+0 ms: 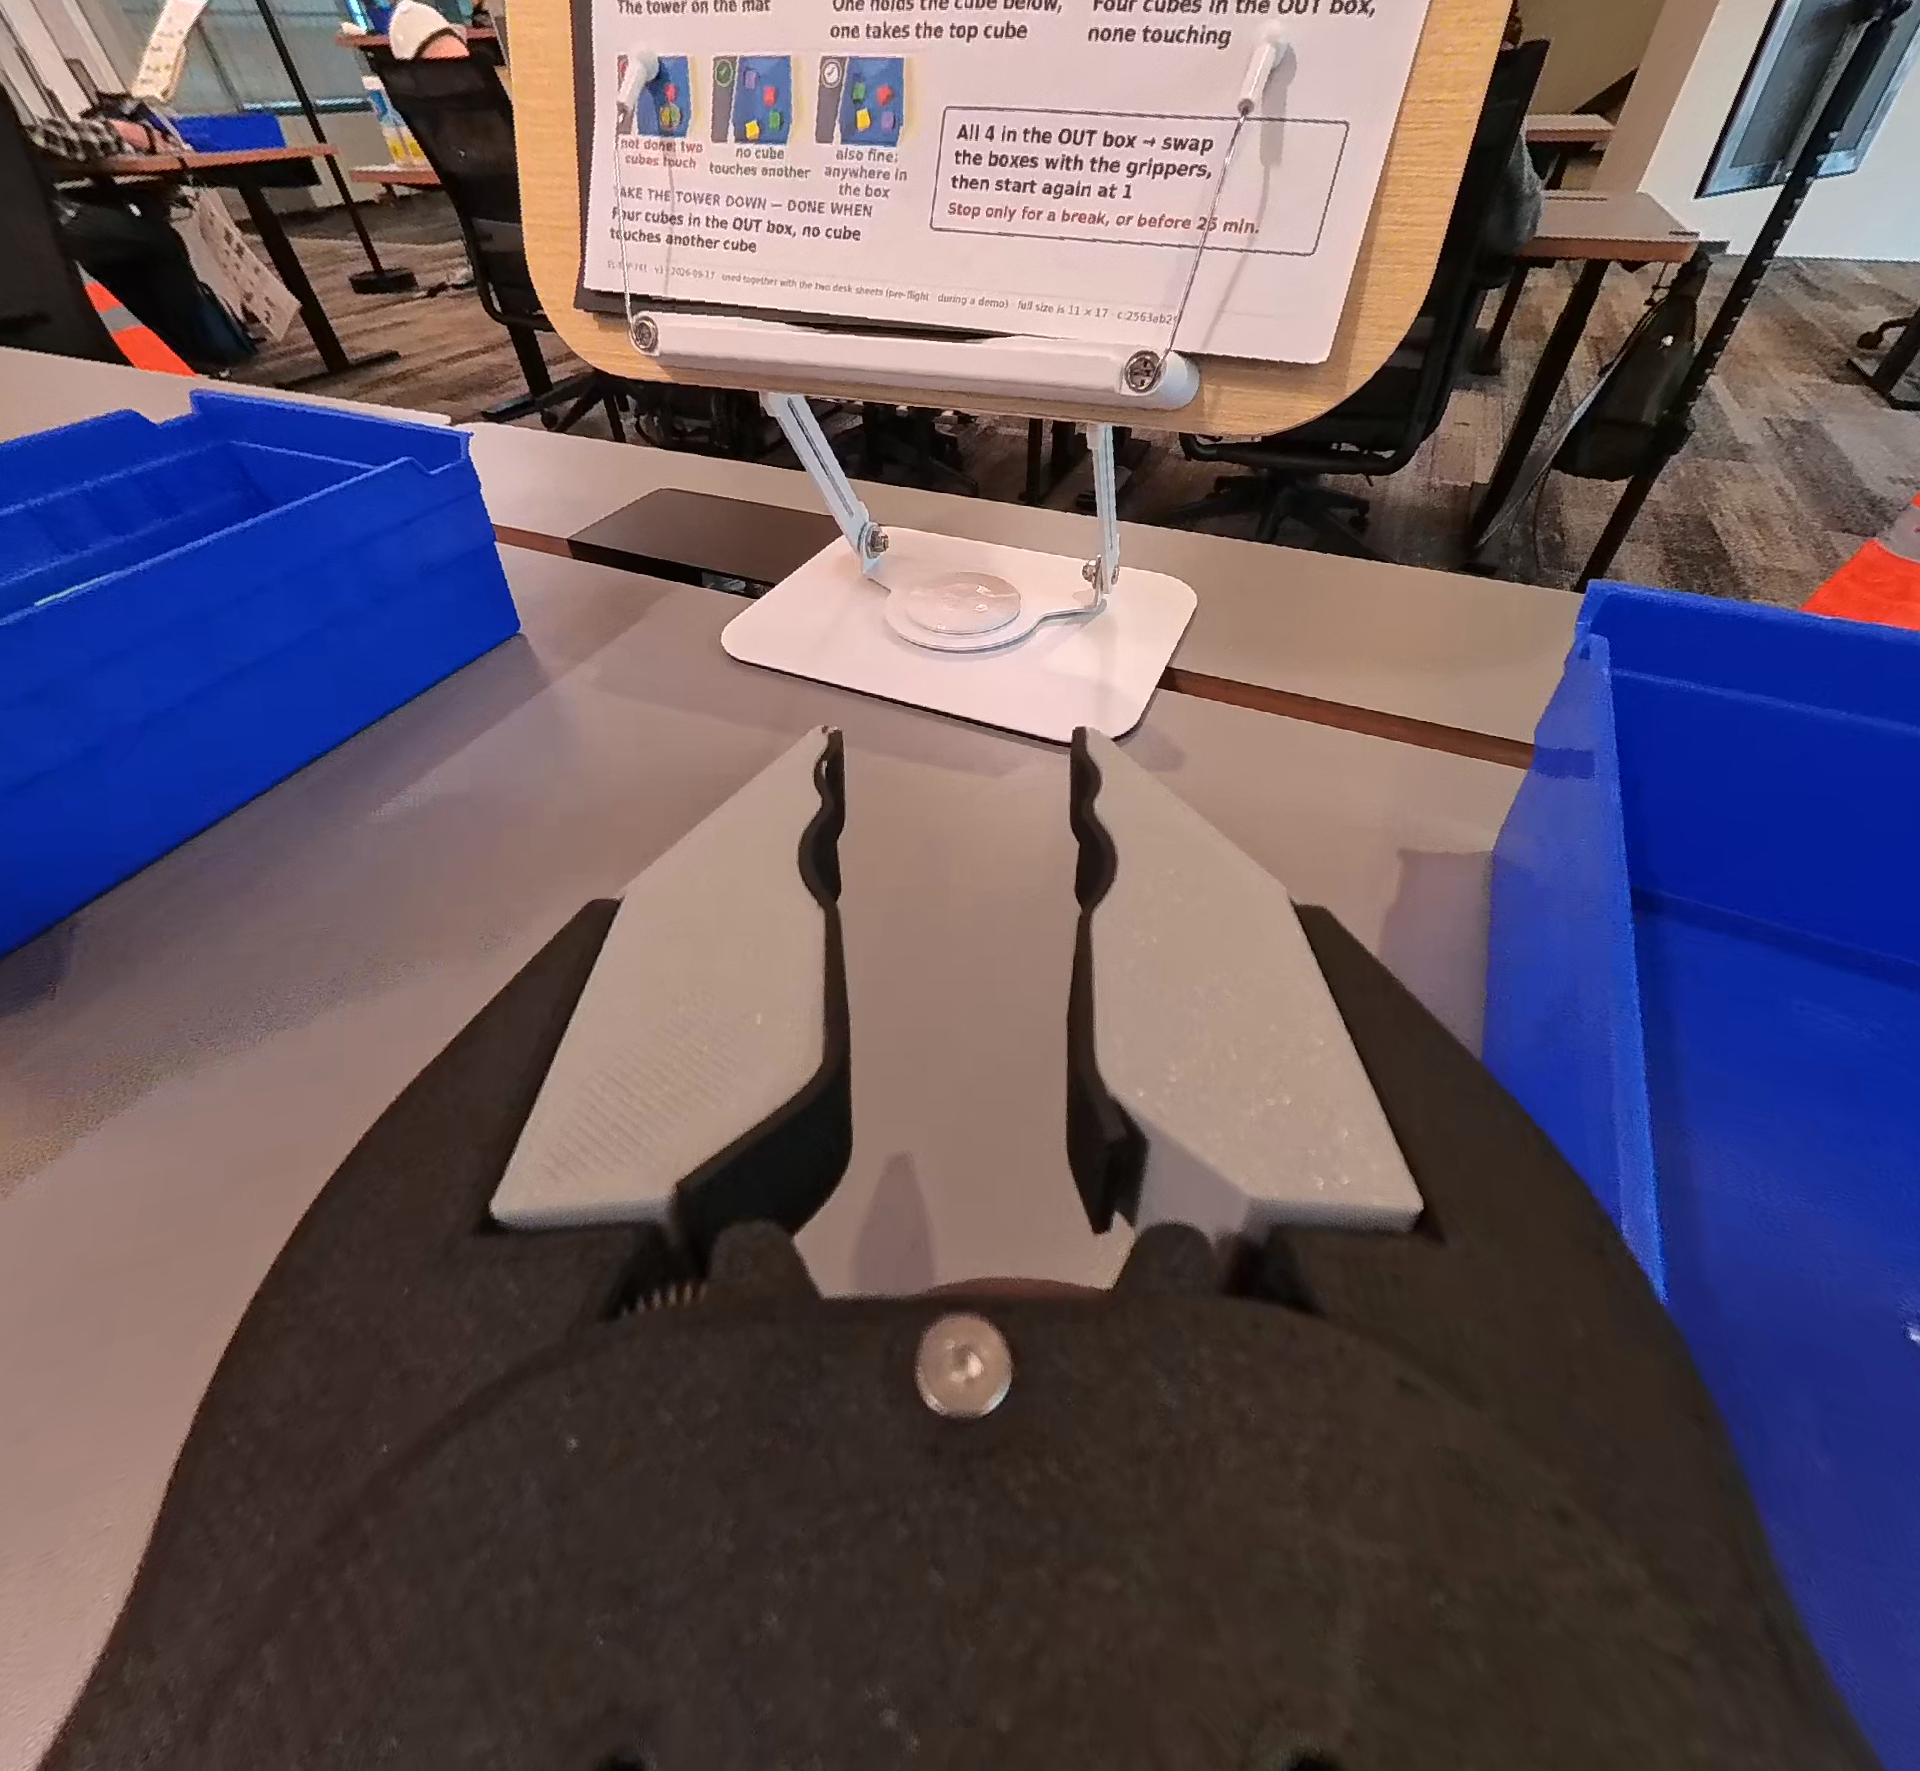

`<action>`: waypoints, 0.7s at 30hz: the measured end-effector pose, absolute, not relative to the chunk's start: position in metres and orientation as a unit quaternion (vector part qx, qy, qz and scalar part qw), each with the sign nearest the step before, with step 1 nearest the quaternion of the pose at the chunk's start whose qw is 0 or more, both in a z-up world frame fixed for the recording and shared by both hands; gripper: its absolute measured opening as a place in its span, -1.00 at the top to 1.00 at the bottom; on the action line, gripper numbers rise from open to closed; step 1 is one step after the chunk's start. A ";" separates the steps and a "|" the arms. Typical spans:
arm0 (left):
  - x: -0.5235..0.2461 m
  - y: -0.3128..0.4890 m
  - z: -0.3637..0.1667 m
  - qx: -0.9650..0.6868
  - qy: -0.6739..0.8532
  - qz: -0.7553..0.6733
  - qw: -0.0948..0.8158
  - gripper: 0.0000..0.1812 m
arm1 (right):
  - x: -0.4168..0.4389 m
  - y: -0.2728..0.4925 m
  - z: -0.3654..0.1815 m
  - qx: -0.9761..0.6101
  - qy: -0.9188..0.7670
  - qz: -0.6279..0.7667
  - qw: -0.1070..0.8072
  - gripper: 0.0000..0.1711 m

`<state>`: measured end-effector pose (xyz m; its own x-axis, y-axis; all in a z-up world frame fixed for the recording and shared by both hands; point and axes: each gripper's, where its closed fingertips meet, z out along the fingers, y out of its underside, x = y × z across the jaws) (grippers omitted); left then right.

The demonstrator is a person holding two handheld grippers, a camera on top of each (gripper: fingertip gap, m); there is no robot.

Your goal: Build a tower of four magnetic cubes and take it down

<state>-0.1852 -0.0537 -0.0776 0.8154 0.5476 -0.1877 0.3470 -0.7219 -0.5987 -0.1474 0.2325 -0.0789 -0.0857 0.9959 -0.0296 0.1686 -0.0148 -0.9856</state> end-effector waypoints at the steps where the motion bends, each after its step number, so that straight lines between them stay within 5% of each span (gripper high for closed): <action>1: -0.182 -0.042 -0.078 -0.914 -0.234 0.173 0.284 0.50 | -0.147 0.233 -0.079 -0.523 -0.556 0.483 0.428 0.53; 21: -0.113 0.125 -0.143 -0.964 -0.051 0.073 0.251 0.51 | -0.144 0.237 -0.069 -0.527 -0.537 0.506 0.421 0.53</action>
